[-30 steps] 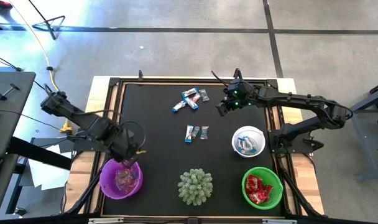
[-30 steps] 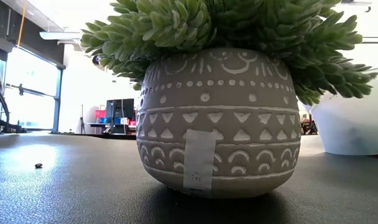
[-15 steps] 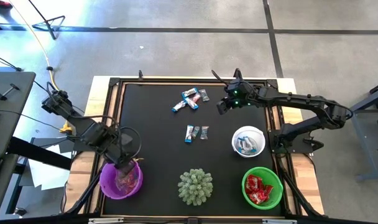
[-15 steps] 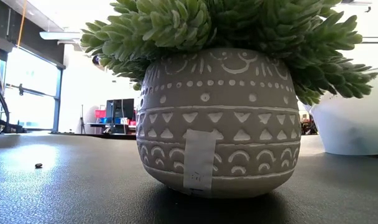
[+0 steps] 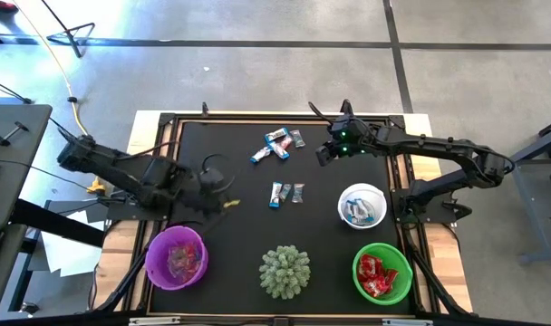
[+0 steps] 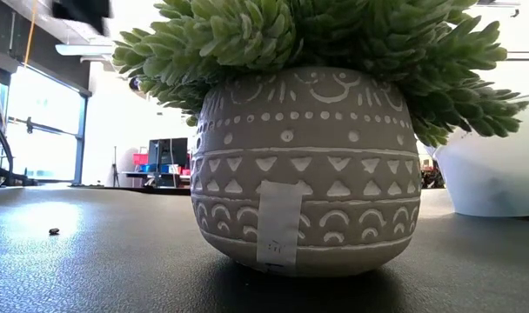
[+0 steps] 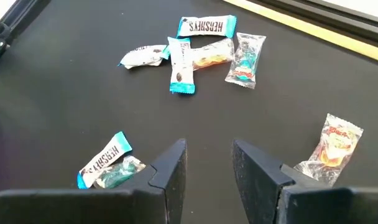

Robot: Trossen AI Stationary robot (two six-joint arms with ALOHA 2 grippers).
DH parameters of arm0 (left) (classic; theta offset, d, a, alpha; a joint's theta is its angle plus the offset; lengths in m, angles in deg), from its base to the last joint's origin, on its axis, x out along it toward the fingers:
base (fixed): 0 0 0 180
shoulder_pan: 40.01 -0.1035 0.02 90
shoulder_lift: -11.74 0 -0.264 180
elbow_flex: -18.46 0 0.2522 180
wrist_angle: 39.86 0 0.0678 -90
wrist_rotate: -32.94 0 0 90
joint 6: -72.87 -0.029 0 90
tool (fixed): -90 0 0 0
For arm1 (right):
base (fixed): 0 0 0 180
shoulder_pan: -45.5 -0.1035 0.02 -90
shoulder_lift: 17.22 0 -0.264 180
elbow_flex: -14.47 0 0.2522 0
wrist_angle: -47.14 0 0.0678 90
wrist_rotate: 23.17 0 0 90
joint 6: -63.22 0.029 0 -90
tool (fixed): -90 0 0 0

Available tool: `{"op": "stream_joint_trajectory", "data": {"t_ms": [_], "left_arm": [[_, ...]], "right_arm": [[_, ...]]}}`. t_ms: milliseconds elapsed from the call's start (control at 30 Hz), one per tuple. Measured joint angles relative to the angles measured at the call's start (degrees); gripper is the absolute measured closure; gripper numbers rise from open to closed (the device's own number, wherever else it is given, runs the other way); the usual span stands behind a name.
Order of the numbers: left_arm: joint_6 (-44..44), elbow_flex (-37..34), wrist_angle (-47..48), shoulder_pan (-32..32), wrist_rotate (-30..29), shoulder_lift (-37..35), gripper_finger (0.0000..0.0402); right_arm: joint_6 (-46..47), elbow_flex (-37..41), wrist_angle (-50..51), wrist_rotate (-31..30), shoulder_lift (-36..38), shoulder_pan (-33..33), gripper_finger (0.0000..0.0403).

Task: Sort candy
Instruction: Put the transparent candy wrapper into the purple bucket

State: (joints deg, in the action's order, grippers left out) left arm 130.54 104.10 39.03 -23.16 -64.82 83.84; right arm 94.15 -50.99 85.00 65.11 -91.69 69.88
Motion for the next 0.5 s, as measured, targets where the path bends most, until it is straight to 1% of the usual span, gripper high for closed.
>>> {"op": "stream_joint_trajectory", "data": {"t_ms": [133, 233, 300, 333, 400, 500], "left_arm": [[-14.11, 0.0, -8.38, -7.85, -4.3, 3.24, 0.0284], [-26.38, 0.0, -18.36, -13.54, -4.56, 6.4, 0.0284], [-32.26, 0.0, -26.3, -16.74, -4.52, 8.78, 0.0284], [-34.64, 0.0, -29.99, -18.08, -4.2, 10.02, 0.0284], [-38.7, 0.0, -36.41, -20.57, -1.64, 12.68, 0.0284], [-44.52, 0.0, -40.84, -23.41, 2.65, 16.29, 0.0284]], "right_arm": [[0.2, 0.0, 0.02, 0.0, 0.0, 0.0, 0.0279], [0.18, 0.0, 0.02, 0.1, 0.0, 0.0, 0.0279], [0.15, 0.0, 0.02, 0.67, 0.0, 0.0, 0.0279], [0.14, 0.0, 0.04, 0.86, 0.0, 0.0, 0.0279], [0.11, 0.0, 0.04, 0.9, 0.0, 0.0, 0.0279], [0.09, 0.0, 0.4, 1.07, 0.0, 0.0, 0.0279]]}}
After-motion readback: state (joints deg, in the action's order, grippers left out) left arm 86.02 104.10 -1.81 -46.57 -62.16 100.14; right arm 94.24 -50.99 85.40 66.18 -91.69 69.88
